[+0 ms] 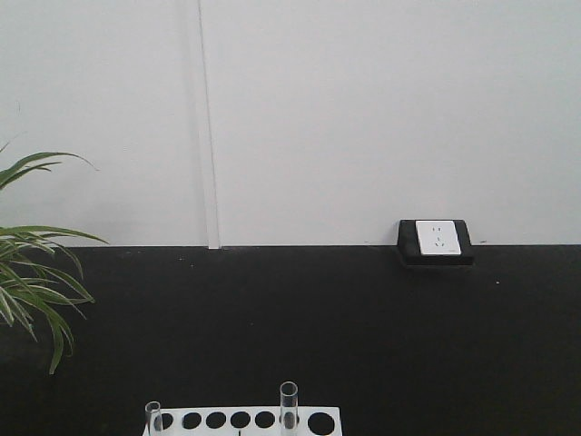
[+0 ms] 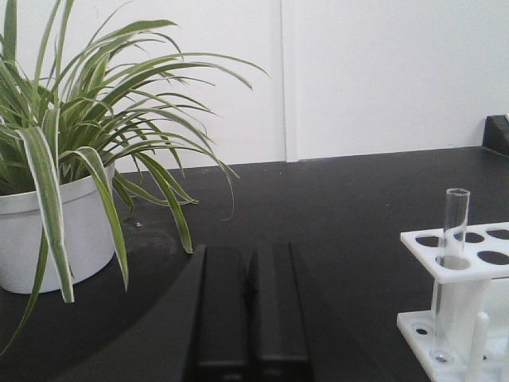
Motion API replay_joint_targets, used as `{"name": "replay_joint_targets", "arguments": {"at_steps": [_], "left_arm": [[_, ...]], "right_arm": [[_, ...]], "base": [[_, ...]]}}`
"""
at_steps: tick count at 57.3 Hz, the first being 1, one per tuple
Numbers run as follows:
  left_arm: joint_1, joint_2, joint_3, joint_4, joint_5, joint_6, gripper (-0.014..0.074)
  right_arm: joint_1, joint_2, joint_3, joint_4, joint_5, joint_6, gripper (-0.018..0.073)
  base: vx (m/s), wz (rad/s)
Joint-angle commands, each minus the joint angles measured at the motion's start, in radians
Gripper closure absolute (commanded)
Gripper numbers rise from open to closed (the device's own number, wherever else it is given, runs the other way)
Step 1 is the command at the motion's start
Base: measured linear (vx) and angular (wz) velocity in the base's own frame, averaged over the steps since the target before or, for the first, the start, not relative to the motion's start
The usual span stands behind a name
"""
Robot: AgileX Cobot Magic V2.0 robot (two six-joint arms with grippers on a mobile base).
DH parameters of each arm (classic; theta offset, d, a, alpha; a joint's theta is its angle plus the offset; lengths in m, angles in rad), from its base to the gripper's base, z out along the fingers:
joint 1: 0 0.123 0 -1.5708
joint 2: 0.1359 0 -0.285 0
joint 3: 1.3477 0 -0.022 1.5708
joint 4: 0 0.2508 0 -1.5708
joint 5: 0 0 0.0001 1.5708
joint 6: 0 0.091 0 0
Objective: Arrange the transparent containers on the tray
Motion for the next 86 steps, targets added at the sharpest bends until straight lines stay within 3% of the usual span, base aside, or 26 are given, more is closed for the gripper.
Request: {"name": "replay_joint_targets", "arguments": {"at_steps": [1, 13, 22, 37, 50, 54, 70, 77, 86], "left_arm": [[-0.006, 0.001, 0.034, -0.002, -0.076, -0.007, 0.0603], [-0.006, 0.001, 0.034, -0.002, -0.098, -0.007, 0.0603], [-0.006, 0.001, 0.034, -0.002, -0.123, -0.007, 0.0603], [-0.006, 0.001, 0.034, -0.004, -0.138, -0.007, 0.0603], [-0.006, 0.001, 0.009, -0.021, -0.235, -0.007, 0.0603], [-0.006, 0.003, -0.037, -0.021, -0.207, -0.002, 0.0603], [-0.006, 0.158, -0.398, -0.009, 0.001, 0.005, 0.0603], [-0.006, 0.287, -0.542, 0.007, 0.029, 0.028, 0.0603], [-0.006, 0.426, -0.581, 0.006, 0.003, 0.029, 0.0603]], "right_arm": [[0.001, -0.007, 0.008, -0.012, -0.077, 0.001, 0.0571], [0.001, -0.007, 0.008, -0.015, -0.082, -0.002, 0.0571], [0.001, -0.007, 0.008, -0.114, -0.094, -0.040, 0.0571], [0.001, -0.007, 0.008, -0.025, -0.205, 0.011, 0.0571], [0.004, -0.007, 0.008, -0.020, -0.418, 0.011, 0.0571], [0.004, -0.007, -0.013, -0.020, -0.478, 0.012, 0.0571], [0.004, 0.153, -0.388, -0.028, -0.169, 0.011, 0.0571], [0.004, 0.291, -0.510, -0.027, -0.143, 0.010, 0.0571], [0.004, 0.438, -0.554, -0.027, -0.145, 0.010, 0.0568]], "base": [[0.00, 0.00], [0.00, 0.00], [0.00, 0.00], [0.00, 0.00], [0.00, 0.00], [0.00, 0.00], [0.00, 0.00], [0.00, 0.00], [0.00, 0.00]]}}
